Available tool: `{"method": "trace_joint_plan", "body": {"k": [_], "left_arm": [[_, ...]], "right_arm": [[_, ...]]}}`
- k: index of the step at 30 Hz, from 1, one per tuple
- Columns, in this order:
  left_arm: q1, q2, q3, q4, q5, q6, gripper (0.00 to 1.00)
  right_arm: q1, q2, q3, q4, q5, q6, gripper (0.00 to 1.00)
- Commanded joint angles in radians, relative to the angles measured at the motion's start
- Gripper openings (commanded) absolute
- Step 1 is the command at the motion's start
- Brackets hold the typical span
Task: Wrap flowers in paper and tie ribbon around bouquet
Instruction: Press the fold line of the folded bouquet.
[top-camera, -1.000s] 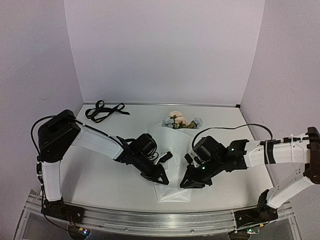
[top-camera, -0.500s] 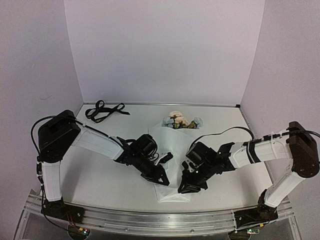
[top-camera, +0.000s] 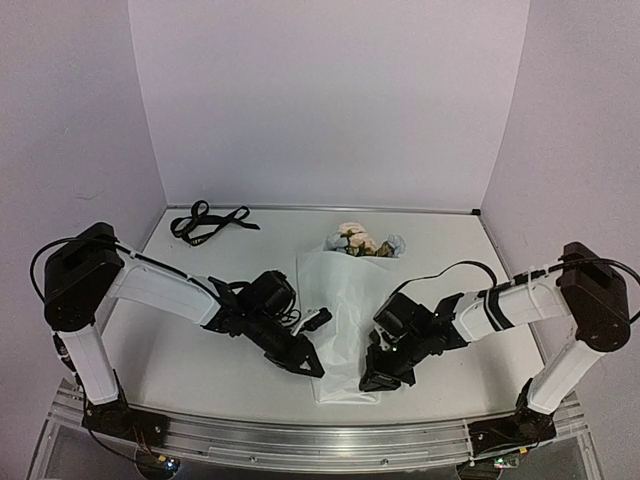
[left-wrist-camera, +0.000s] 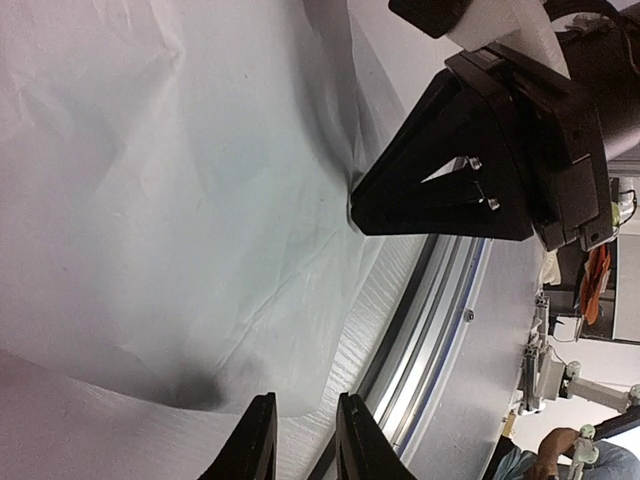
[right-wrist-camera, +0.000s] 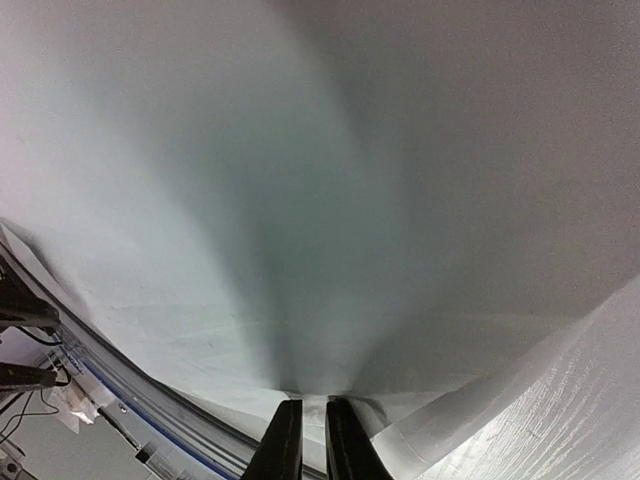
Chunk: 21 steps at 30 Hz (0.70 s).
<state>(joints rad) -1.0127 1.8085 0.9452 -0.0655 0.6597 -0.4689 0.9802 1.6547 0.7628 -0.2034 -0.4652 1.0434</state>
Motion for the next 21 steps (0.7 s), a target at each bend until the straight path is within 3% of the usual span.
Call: {"method": "trace_joint_plan", "body": {"k": [1, 21], "left_arm": [[-0.02, -0.011, -0.004, 0.06, 0.016, -0.002, 0.2], [-0.064, 0.143, 0.038, 0.101, 0.025, -0.017, 0.14]], "right_arm": [[-0.003, 0.006, 0.001, 0.021, 0.011, 0.017, 0.1], [-0.003, -0.035, 0.071, 0.006, -0.005, 0.02, 0.17]]}}
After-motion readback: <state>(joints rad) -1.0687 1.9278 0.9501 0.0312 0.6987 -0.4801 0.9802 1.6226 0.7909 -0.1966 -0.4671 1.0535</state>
